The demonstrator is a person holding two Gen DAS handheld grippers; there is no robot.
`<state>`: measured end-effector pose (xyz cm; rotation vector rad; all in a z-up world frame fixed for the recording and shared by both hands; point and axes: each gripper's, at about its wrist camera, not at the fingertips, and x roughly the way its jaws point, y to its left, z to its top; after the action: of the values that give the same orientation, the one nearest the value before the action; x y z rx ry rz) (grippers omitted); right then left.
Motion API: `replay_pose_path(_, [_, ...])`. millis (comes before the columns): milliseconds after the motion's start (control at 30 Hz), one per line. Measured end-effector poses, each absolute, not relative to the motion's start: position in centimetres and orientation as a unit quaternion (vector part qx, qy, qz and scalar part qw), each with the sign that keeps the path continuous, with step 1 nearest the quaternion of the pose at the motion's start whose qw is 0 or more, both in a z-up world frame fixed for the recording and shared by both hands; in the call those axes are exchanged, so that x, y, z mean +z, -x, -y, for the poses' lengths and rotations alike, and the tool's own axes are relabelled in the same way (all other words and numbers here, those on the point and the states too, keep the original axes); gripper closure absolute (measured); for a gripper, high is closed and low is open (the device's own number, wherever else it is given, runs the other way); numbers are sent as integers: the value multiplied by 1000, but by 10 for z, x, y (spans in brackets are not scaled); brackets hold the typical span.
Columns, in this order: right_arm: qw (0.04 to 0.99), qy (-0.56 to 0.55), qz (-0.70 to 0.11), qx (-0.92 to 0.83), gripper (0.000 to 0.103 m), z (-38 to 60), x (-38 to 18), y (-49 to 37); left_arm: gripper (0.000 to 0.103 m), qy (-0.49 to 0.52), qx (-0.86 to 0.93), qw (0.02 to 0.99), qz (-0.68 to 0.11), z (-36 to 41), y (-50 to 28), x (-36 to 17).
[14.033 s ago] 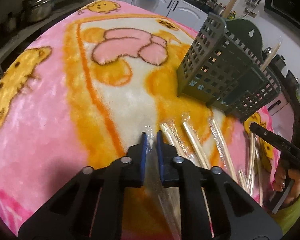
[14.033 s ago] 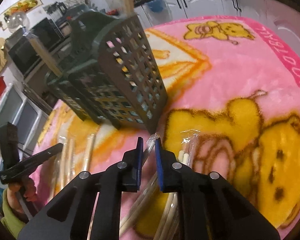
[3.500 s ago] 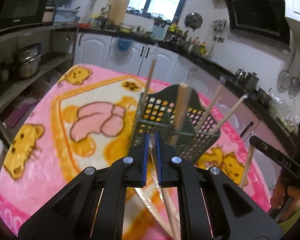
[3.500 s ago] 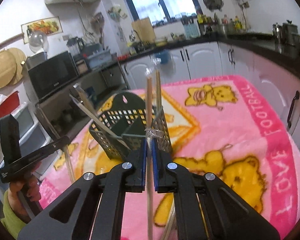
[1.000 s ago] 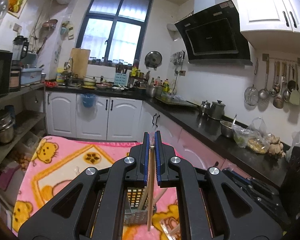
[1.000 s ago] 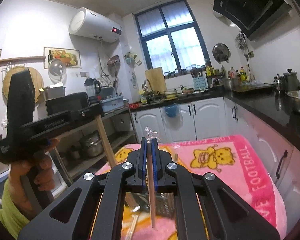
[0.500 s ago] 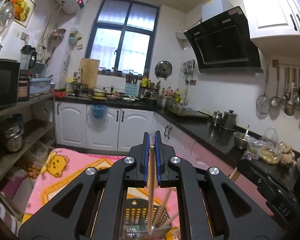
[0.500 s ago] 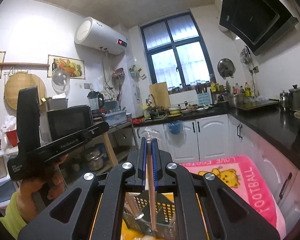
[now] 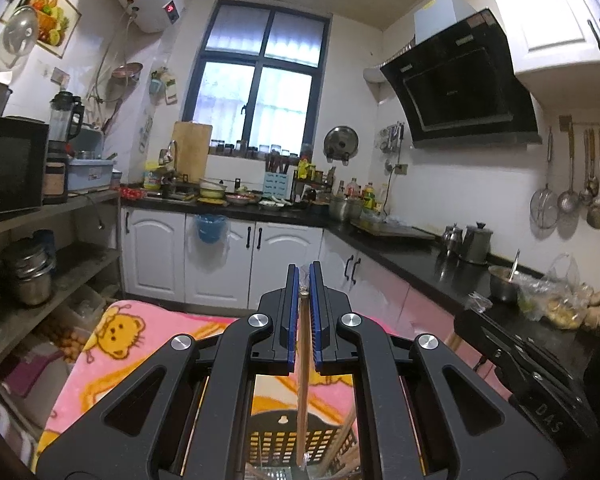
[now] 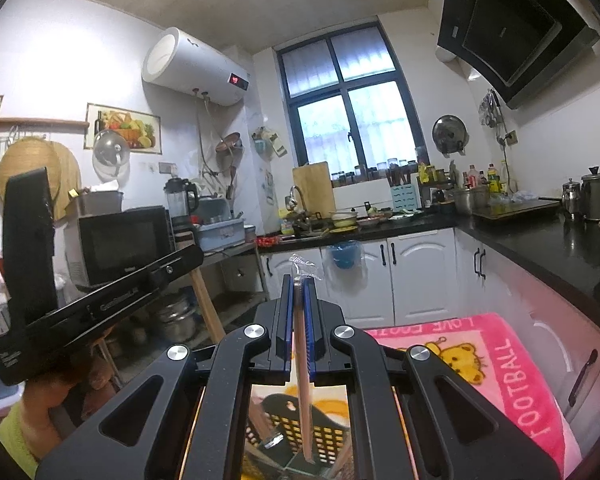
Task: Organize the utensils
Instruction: 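Lift both held chopsticks and carry them above the green caddy, then open the right gripper into the caddy while the left gripper releases its chopstick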
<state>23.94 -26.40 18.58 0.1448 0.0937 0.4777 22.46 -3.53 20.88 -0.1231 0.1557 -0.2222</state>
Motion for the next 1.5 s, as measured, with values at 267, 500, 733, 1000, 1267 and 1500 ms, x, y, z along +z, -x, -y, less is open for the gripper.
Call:
replay_pose_path(267, [969,-78,-75,222,98,262,159,-265,100,46,-107,989,-90,39,-235,183])
replay_pose_path(500, [970,-73,-87,215,98,257,142,-276,100,42,-115,985,-120,41,-251,160])
replay_pose_path(733, [968,-78,-106,213,98,257,124,-286,100,31,-120,982,-143,41,-258,139])
replay_pose_path(1000, [967,-81,-124,209,97,260,108,-290,100,33,-124,979,-158,39,-259,121])
replay_pose_path(1267, [965,-80,-137,209,97,261,99,-285,100,33,-129,976,-174,40,-260,113])
replay_pose_path(1500, [963,-83,-150,208,97,267,95,-281,100,31,-131,972,-194,39,-258,108])
